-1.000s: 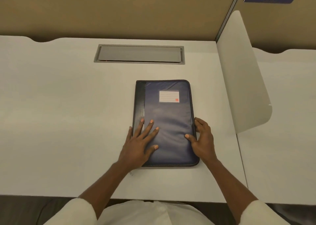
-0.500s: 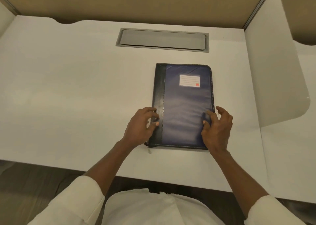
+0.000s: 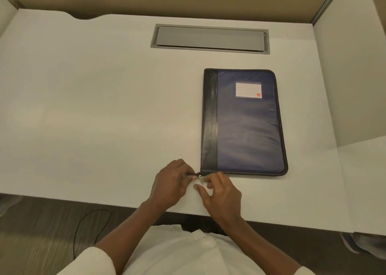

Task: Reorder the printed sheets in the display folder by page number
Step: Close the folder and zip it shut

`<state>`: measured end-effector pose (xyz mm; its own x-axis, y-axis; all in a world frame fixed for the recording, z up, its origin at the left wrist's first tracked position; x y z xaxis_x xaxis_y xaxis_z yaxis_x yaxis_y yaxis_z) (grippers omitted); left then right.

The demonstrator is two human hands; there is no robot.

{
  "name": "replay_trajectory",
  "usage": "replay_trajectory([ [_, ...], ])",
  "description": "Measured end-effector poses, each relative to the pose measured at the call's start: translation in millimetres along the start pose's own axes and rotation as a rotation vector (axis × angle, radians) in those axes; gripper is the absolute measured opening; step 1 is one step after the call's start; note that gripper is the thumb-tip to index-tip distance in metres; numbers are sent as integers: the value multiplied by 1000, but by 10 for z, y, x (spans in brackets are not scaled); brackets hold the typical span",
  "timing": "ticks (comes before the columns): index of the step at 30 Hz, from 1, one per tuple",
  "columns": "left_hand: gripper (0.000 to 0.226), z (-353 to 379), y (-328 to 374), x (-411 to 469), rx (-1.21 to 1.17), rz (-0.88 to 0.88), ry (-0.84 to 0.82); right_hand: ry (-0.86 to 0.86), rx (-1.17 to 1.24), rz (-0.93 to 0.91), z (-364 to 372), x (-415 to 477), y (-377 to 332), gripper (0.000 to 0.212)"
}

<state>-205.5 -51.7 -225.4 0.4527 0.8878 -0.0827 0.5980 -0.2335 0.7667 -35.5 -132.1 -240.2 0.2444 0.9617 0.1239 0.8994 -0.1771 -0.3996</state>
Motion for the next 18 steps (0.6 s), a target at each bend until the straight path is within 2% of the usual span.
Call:
replay_trajectory([
  [3,31,19,-21,-23,-37,-6,-12,13,-1,71,69,-5,-18,29],
  [6,31,21,-29,-52,-54,8,-20,73,-39,70,63,-12,-33,24],
  [13,22,2,-34,-48,73,112,58,112,21,105,116,-53,-33,26],
  [16,20,3,-29,-35,116,135,66,118,-6,119,109,-41,-45,39],
  [18,20,15,-32,-26,139,130,59,107,-34,164,60,-7,-39,32],
])
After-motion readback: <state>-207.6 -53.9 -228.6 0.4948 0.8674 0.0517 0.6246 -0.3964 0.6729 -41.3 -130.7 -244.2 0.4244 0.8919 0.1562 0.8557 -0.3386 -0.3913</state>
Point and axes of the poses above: each hand's wrist, its own x-axis towards the middle knuckle, its own z-axis out of the palm, y = z × x, the point moved 3 cm from there along x, towards the middle knuckle, and after that the axes turned 11 degrees about -x, right-handed, at the moved point
